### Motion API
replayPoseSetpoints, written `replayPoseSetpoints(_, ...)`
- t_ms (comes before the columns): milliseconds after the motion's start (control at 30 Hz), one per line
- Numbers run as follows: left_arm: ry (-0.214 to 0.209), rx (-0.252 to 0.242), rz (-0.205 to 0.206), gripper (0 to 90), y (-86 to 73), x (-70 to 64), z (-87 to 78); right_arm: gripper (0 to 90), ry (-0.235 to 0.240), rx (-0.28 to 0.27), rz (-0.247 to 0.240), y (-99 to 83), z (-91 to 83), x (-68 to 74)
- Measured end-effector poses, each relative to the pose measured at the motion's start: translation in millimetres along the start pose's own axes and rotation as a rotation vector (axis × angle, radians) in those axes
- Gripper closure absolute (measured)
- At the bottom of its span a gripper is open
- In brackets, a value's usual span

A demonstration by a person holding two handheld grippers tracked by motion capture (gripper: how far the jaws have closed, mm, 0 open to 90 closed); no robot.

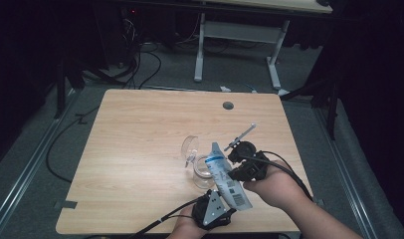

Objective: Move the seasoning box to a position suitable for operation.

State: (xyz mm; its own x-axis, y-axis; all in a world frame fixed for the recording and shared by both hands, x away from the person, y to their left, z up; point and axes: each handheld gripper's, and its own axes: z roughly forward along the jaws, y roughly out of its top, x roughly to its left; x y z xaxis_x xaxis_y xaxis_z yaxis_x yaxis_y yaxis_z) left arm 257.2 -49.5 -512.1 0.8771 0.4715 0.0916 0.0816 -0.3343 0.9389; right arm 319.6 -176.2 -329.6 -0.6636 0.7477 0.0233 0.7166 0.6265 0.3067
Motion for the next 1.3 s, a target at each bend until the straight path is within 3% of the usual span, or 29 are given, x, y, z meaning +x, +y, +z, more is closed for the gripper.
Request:
replayPoseSetpoints(100, 0.008, -0.003, 0.008, 49.9, 0.2, -1.2, -0.5, 89.7, -0.005, 0.003, 0.004, 0.0, 0.6, -0.6)
replayPoseSetpoints(200, 0.005, -0.01, -0.011, 53.5, 1.0, -1.9, 0.7, 89.7, -0.014, 0.0, -0.001, -0.5, 2.3, -4.0)
replayPoseSetpoints(433, -0.016, 0.0, -0.044, 54.4, 2.8, -4.6, 2.9, 89.8, -0.011, -0.005, 0.005, 1.2, 9.1, -7.0)
replayPoseSetpoints(767, -0.013, 0.009, -0.044, 55.4, 7.0, -5.8, 0.4, 89.7, -0.014, -0.018, -0.015, 5.1, 13.7, -5.7)
replayPoseSetpoints(1067, -0.01, 0.025, -0.058, 55.5, 7.6, -3.2, 2.5, 89.6, -0.019, -0.019, 0.008, 8.5, 17.5, -8.4)
replayPoseSetpoints(1100, -0.011, 0.025, -0.06, 55.5, 7.6, -2.8, 3.0, 89.6, -0.019, -0.011, 0.029, 8.4, 17.3, -7.0)
replayPoseSetpoints(1133, -0.011, 0.025, -0.061, 55.5, 7.7, -2.5, 3.4, 89.6, -0.022, -0.018, -0.004, 9.1, 18.2, -9.1)
replayPoseSetpoints(1300, -0.019, 0.02, -0.08, 55.6, 8.7, -1.4, 3.6, 89.5, -0.026, -0.008, -0.013, 12.1, 18.7, -9.5)
